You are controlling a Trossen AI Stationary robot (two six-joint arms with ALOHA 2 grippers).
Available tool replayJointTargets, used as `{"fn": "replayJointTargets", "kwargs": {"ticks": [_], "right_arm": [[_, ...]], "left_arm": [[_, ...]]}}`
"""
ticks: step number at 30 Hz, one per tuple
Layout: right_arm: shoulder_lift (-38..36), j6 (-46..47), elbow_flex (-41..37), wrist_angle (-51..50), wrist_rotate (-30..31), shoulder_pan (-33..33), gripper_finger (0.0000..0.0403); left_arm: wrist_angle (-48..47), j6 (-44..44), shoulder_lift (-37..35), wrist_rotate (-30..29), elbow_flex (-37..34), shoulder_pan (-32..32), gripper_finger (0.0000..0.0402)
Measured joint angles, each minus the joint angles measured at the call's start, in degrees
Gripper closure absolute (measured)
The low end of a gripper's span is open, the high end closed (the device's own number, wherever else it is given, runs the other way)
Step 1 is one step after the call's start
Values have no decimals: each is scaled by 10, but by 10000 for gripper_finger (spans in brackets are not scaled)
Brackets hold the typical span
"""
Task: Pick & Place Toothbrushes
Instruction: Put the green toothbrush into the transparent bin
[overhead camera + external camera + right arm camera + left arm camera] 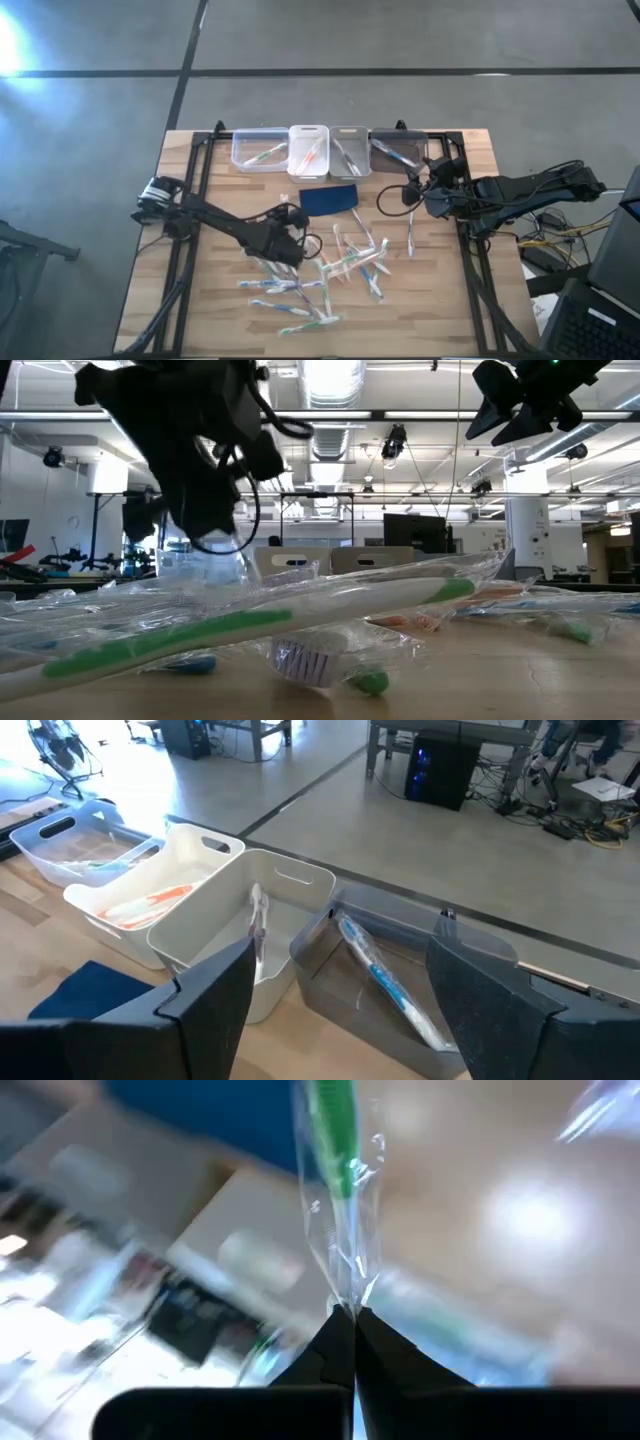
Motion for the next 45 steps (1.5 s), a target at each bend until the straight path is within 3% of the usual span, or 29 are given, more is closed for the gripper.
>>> {"fn": "replayJointTargets", "kwargs": {"ticks": [3,10,15,22,27,32,37,45], "right_arm": [[0,2,-1,1,0,0,109],[0,23,-6,1,0,0,99],[6,37,-6,4,-11,0,94],[48,-13,-6,79,-69,0,85],[83,-160,-6,251,-158,0,80],[126,-289,-6,424,-316,0,86],[157,-344,-6,521,-460,0,104],[173,-353,-6,573,-485,0,128]], "left_arm": [[-1,18,-25,-48,0,-8,400],[10,13,-123,-66,0,-46,401],[61,20,-185,-110,0,-83,401],[125,166,-216,-169,-1,-101,401],[205,232,-215,-127,0,-88,401],[325,318,-214,-51,-2,-78,401],[436,435,-214,-30,-2,-67,401],[526,604,-213,4,-2,-57,401]]}}
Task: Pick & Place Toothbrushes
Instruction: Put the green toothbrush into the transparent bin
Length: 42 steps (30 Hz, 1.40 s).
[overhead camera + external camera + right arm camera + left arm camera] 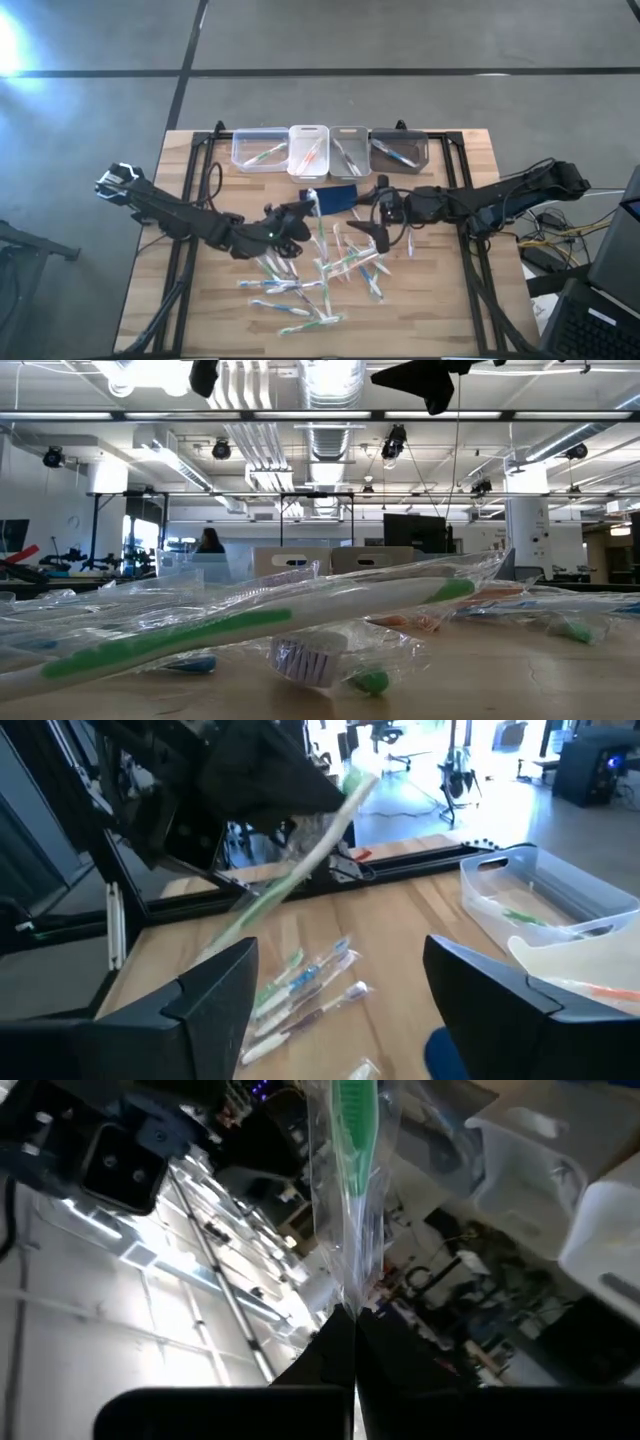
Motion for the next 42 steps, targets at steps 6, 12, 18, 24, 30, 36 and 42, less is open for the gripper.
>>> {"fn": "replayJointTargets", "kwargs": {"ticks": [6,12,18,24,30,36,42], "right_arm": [[11,15,0,26,0,-4,139],[34,25,3,45,-2,-12,141],[41,25,11,78,-2,-19,123],[46,32,10,78,-2,-22,104],[54,40,10,86,-2,-23,92],[55,42,10,87,-2,-28,107],[55,44,10,87,-2,-30,151]], "left_arm": [[70,59,0,3,0,12,401],[111,85,0,13,0,29,401],[111,97,19,18,0,34,401],[121,110,50,21,5,39,401],[125,121,83,24,43,44,402],[125,131,106,24,80,45,401],[124,135,107,27,84,45,401]]}}
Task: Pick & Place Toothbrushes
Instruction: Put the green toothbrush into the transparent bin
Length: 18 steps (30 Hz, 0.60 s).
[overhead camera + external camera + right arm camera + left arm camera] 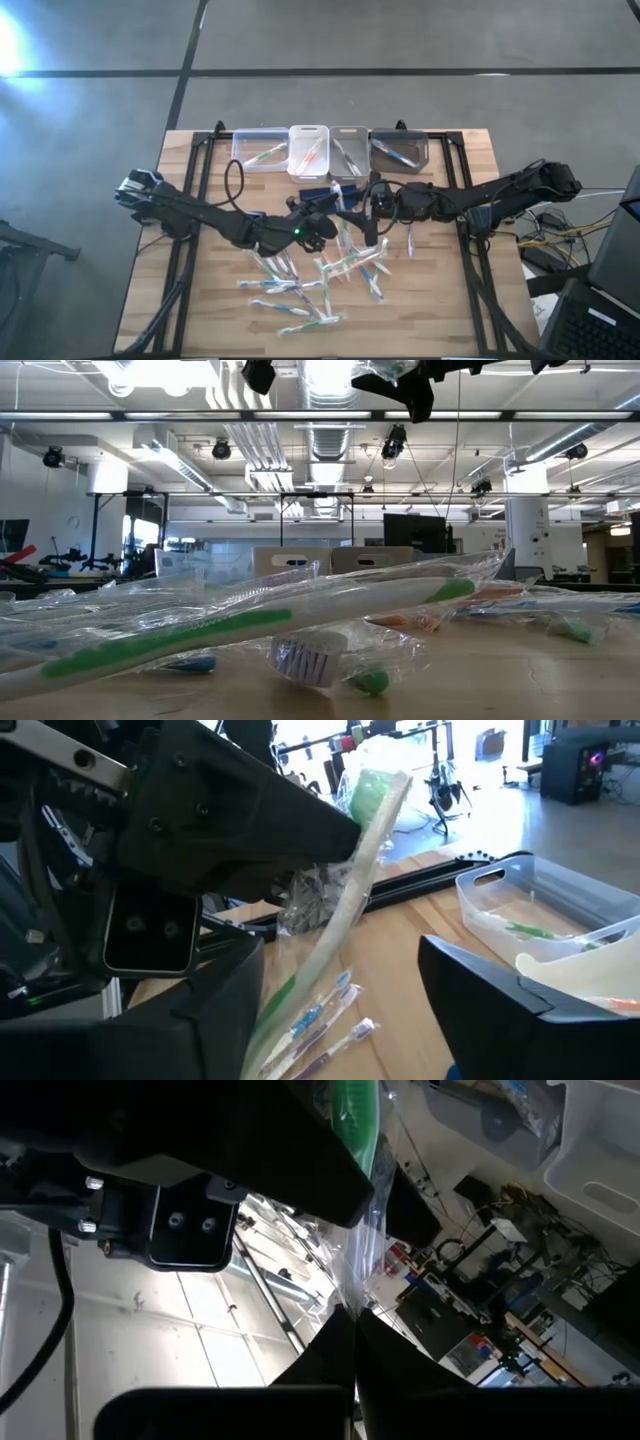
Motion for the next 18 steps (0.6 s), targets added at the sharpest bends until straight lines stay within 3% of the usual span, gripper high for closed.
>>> {"fn": "replayJointTargets", "kwargs": {"ticks": [8,18], "right_arm": [[0,0,0,2,0,0,234],[0,-18,0,0,3,-3,382]], "left_arm": [[-4,-6,0,5,0,0,398],[-10,-107,-1,42,0,0,339]]}}
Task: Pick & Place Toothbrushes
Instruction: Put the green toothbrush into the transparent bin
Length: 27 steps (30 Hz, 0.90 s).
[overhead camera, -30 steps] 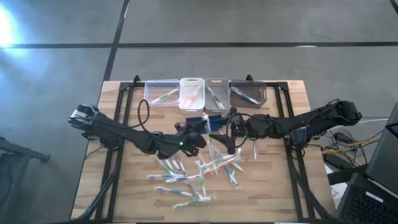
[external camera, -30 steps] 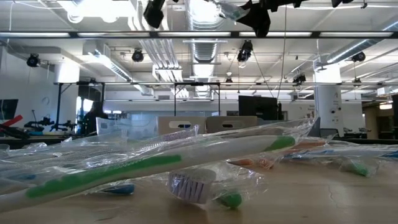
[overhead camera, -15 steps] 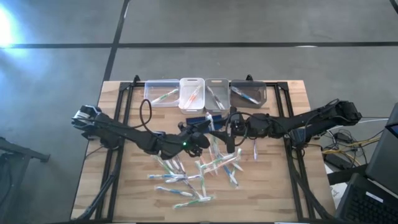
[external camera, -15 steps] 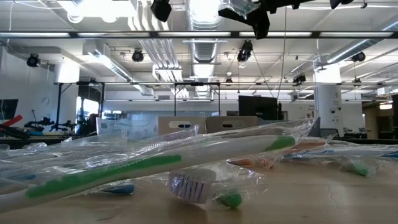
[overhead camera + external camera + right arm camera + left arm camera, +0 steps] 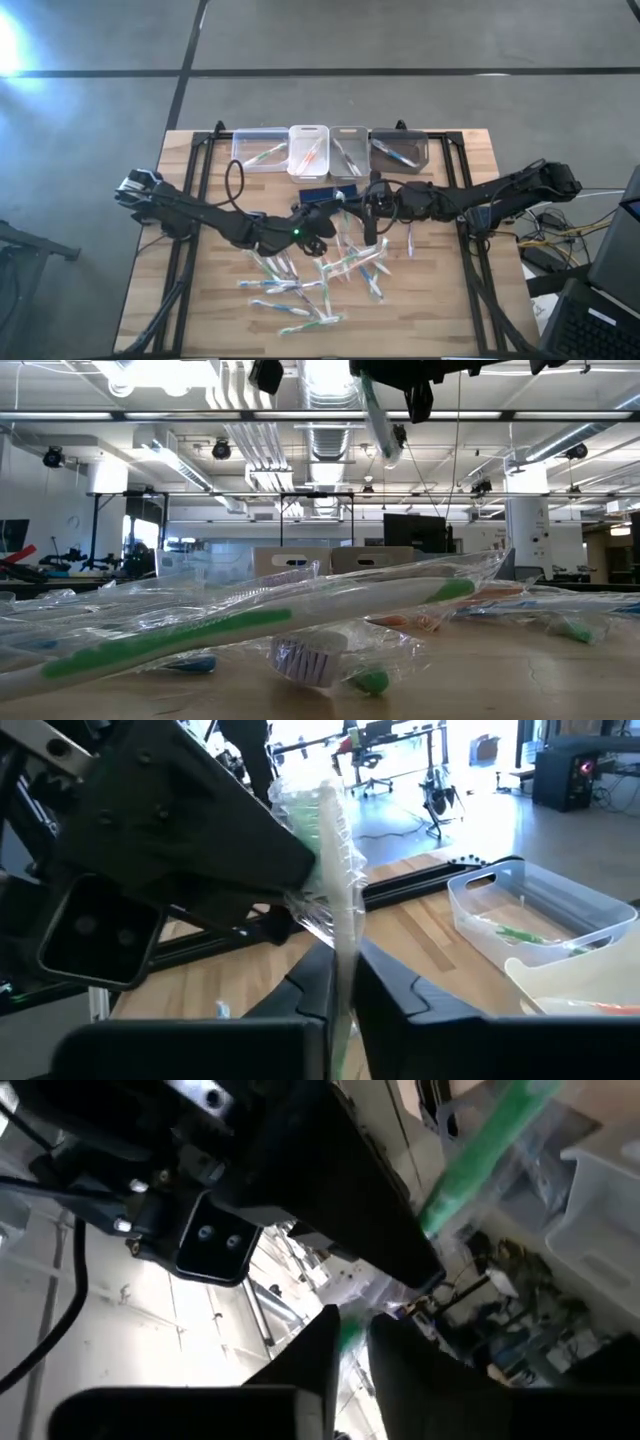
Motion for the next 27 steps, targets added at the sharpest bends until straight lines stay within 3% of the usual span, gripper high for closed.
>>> {"fn": "replayJointTargets", "kwargs": {"ticks": [5,15,19,23,27], "right_arm": [[0,-4,0,-2,0,0,388],[-38,-19,0,-70,18,0,388],[-45,-27,0,-82,31,0,388],[-45,-45,0,-80,30,0,388],[-45,-77,0,-65,30,1,388]], "left_arm": [[0,-58,-1,-1,0,0,311],[-20,-320,-29,-48,0,-11,278],[-85,-478,-61,-79,-12,-11,270],[-211,-713,-109,-89,-42,-6,267],[-331,-939,-153,-28,-84,9,266]]}}
